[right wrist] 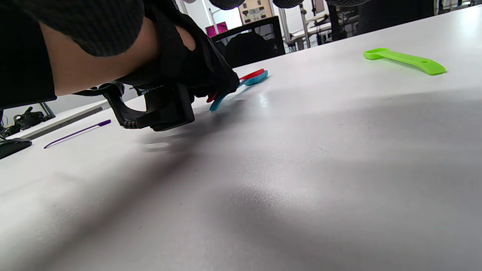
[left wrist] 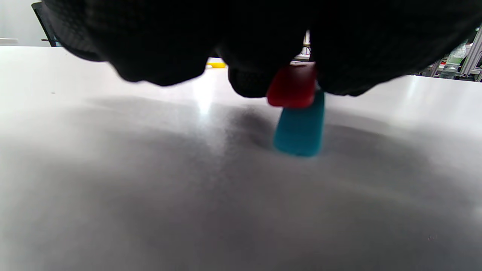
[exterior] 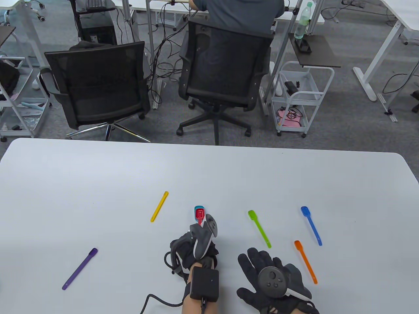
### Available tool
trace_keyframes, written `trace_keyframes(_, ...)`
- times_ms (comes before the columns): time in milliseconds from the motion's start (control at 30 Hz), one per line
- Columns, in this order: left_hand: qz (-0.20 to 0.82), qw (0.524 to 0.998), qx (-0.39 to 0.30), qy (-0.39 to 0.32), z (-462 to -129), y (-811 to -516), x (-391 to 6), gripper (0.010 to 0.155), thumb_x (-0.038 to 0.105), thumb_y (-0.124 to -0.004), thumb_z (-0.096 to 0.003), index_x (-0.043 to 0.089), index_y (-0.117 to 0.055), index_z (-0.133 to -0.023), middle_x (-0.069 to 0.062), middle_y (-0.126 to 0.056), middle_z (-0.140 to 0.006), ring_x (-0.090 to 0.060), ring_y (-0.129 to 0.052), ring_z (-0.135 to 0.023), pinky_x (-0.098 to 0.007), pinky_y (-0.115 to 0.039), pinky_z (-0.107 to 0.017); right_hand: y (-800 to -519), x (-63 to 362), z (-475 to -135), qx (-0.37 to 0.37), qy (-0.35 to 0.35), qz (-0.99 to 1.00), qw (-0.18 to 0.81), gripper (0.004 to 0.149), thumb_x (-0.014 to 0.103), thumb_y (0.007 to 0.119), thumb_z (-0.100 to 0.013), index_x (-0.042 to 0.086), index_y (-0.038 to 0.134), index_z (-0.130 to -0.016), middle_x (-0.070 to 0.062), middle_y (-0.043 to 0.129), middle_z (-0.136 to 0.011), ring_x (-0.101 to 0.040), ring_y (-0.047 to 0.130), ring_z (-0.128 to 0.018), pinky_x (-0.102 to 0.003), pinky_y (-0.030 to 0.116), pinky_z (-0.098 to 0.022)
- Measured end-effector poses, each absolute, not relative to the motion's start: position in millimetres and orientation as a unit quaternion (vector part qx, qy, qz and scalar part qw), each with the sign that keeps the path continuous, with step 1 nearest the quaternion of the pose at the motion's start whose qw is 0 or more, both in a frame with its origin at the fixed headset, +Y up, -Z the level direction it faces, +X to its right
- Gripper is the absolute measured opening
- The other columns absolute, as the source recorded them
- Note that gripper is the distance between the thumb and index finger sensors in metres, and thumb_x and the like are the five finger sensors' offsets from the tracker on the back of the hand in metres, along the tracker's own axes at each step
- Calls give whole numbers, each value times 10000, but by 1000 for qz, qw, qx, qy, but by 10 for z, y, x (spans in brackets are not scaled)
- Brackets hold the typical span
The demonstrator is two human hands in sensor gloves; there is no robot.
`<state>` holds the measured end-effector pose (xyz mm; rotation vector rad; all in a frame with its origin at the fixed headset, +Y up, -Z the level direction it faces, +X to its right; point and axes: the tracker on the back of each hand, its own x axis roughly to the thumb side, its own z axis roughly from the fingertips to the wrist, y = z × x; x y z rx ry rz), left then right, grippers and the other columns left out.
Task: Nest measuring spoons
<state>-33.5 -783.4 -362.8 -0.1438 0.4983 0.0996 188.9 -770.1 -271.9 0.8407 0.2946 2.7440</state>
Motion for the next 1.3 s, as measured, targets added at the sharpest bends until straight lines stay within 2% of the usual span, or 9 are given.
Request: trace_keyframes(1300, 45, 965, -84, 245, -3596, -7843, -296, 613, 576, -925, -448, 75, -952, -800, 133, -964, -367, -140, -1011, -310, -632, -717, -640, -7707, 1883, -2732, 287, 110, 943, 129, 902, 637, 729, -414, 163, 349, -1080, -260, 302, -1135, -620, 407, -978, -818, 384, -592)
